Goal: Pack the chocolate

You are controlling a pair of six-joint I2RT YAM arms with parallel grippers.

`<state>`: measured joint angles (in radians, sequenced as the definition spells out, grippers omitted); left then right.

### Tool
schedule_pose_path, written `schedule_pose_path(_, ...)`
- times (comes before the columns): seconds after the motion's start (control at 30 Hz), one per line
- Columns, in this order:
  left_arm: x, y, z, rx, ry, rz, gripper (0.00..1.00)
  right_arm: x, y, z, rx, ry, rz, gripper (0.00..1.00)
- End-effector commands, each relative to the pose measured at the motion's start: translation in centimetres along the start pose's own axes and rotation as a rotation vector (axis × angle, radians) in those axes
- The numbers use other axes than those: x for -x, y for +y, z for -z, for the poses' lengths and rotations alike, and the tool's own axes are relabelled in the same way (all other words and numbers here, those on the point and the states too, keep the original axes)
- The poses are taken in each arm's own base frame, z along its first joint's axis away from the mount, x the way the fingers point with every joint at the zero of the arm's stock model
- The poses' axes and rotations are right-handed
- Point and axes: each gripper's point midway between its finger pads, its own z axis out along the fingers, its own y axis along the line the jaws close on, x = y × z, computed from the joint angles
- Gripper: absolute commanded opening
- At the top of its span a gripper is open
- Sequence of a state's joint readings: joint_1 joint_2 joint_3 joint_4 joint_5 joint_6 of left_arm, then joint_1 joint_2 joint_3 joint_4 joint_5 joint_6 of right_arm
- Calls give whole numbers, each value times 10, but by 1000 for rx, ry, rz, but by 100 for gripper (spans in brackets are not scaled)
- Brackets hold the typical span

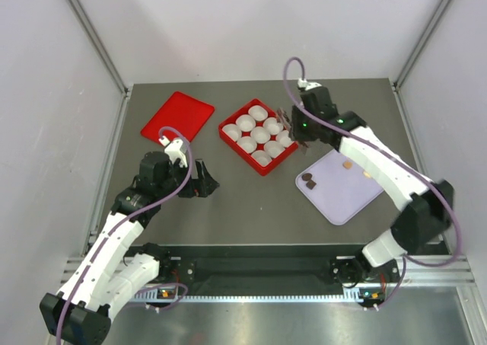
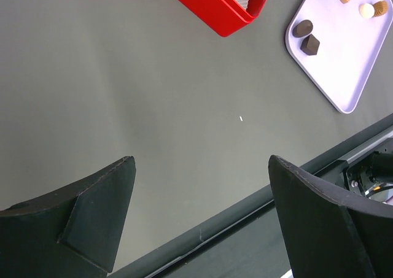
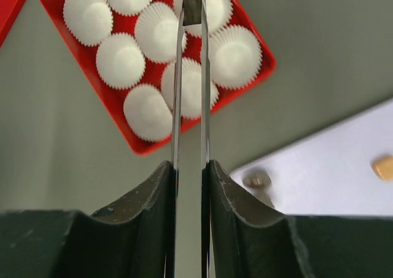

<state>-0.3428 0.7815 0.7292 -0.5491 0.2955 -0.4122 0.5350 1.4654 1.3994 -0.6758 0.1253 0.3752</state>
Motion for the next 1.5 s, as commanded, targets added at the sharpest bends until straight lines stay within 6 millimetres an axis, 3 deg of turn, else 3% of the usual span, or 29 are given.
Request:
schedule_pose_path(0.0,9,-3,0,-9,-42,-21,94,68,42,-17,102,-197,15,15)
schedule_pose_path(0.07,10,-2,0,-6,-46,-22,94,69,48,-39,99,-191,39,16)
schedule_pose_path(0.13,10,-3,1,-7,-49,-23,94,79,58,-48,103,-225,54,16)
schedule_pose_path(0.17,10,-3,1,-7,-49,-23,94,75,58,-61,89,-209,65,17)
schedule_pose_path(0.37,12,-3,2,-8,-56,-25,94,66,60,-96,38,-191,94,22)
schedule_pose_path(0.67,10,-5,1,-19,-47,-24,94,56,55,-126,-16,-165,99,27)
schedule_pose_path(0.9,10,-5,0,-20,-45,-25,94,51,52,-136,-31,-153,90,36)
schedule_pose_path(1.2,9,-5,0,-20,-40,-24,94,62,55,-124,-20,-183,92,39)
schedule_pose_path(1.33,9,-5,-1,-21,-40,-24,94,76,52,-91,-11,-228,96,39)
schedule_pose_path(1.37,9,-5,0,-21,-38,-23,94,83,51,-73,-7,-251,94,39)
schedule_pose_path(1.43,8,-5,0,-22,-38,-23,94,79,45,-59,-15,-251,97,39)
schedule_pose_path(1.47,8,-5,0,-22,-38,-24,94,86,44,-39,-9,-282,89,39)
